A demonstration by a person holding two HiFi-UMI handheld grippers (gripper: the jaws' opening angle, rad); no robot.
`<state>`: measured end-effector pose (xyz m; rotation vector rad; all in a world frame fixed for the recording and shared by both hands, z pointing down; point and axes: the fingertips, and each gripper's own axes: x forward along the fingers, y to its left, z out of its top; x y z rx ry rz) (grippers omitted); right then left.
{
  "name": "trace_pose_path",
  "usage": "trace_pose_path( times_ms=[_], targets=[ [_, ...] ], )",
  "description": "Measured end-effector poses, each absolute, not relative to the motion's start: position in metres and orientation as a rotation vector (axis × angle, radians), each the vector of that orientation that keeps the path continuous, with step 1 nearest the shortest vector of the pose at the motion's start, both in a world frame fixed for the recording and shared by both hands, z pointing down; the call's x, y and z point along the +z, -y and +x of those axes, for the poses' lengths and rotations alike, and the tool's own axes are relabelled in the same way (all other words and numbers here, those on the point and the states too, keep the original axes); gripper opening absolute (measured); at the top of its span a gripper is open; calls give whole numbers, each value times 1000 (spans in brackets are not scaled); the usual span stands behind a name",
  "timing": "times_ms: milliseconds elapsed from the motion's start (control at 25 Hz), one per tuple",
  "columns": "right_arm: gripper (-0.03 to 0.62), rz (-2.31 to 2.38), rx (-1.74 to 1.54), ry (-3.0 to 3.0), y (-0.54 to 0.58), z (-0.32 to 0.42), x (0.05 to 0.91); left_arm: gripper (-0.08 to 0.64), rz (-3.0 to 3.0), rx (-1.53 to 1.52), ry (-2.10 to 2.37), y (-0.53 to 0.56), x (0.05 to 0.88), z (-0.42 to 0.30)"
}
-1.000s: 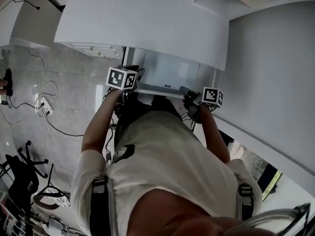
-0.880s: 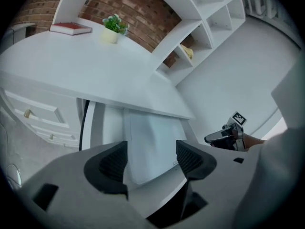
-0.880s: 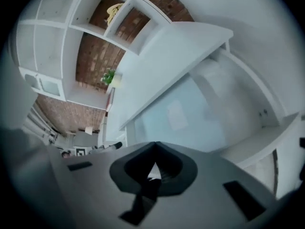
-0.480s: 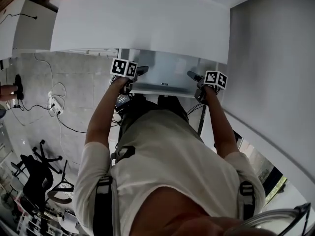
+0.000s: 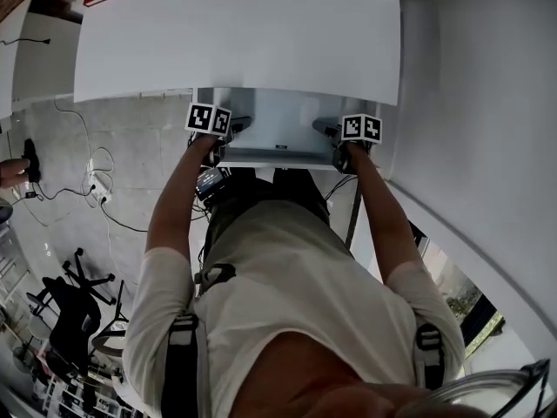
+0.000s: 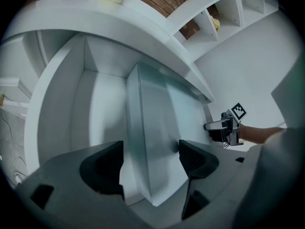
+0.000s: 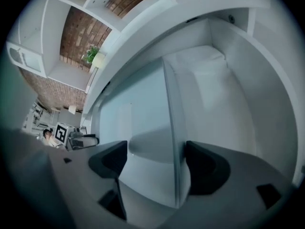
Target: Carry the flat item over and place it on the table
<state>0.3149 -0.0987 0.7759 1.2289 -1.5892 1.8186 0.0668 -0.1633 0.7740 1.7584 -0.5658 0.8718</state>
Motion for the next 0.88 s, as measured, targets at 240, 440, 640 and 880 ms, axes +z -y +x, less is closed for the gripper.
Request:
trace_pose_path(
  times_ms=[240, 440, 640, 880],
  targets=[
    [396, 1166, 1929, 1640, 103, 317, 786, 350, 1744, 849, 538, 167, 782, 70],
    [402, 1123, 1937, 1659, 108, 314, 776, 350, 1692, 765, 499, 168, 779, 67],
    [393, 1140, 1921, 1689, 105, 310, 772, 351, 1701, 734, 478, 165, 777, 63],
    [383, 1157, 1925, 1704, 100, 314, 791, 344, 1673, 667, 493, 158, 793, 69]
  ],
)
